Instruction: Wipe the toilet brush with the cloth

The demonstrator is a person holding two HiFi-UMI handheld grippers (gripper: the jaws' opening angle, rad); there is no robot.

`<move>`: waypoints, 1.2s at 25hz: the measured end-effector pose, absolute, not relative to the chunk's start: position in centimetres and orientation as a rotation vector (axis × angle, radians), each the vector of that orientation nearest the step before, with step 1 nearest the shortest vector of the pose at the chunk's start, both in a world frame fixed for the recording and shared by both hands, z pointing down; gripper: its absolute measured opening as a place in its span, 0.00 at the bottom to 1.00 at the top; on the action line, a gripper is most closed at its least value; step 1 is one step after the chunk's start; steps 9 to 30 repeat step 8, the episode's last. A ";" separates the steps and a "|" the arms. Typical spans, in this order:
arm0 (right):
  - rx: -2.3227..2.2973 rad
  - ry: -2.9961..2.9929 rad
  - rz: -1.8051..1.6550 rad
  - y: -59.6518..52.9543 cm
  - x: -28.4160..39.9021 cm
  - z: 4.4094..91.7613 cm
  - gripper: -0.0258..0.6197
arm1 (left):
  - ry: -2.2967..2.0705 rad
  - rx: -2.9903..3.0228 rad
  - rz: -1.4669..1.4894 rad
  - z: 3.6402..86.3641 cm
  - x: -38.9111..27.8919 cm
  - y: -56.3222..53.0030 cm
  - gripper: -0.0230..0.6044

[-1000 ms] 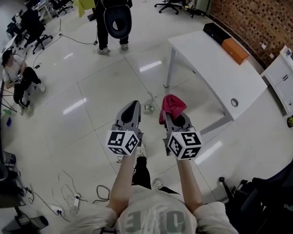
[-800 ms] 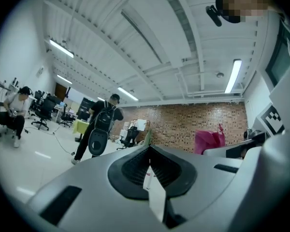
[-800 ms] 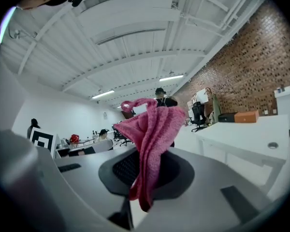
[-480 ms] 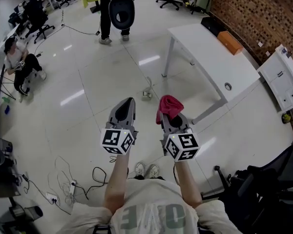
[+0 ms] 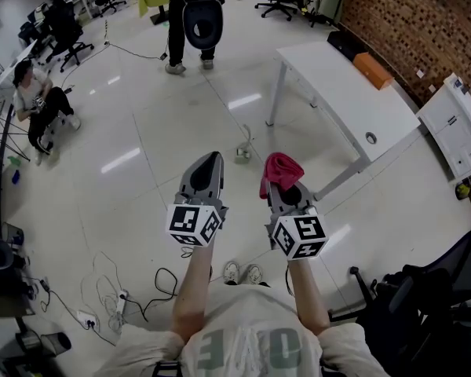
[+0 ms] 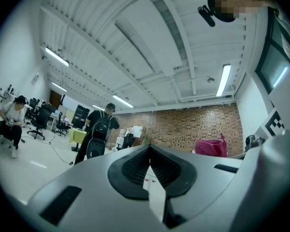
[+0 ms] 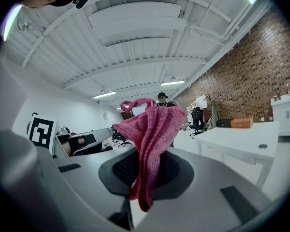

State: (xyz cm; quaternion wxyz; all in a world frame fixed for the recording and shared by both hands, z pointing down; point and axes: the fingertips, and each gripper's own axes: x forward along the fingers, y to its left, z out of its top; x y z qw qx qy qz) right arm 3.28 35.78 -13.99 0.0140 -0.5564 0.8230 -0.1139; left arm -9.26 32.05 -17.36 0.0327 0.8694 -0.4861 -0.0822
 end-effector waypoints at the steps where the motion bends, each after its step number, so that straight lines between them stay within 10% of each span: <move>1: -1.733 2.562 -0.351 35.9 3.3 -14.1 0.09 | -1.498 2.675 -0.256 -17.5 -9.3 32.2 0.04; 30: -1.737 2.550 -0.333 36.0 3.6 -14.8 0.09 | -1.485 2.689 -0.254 -17.9 -9.0 32.5 0.04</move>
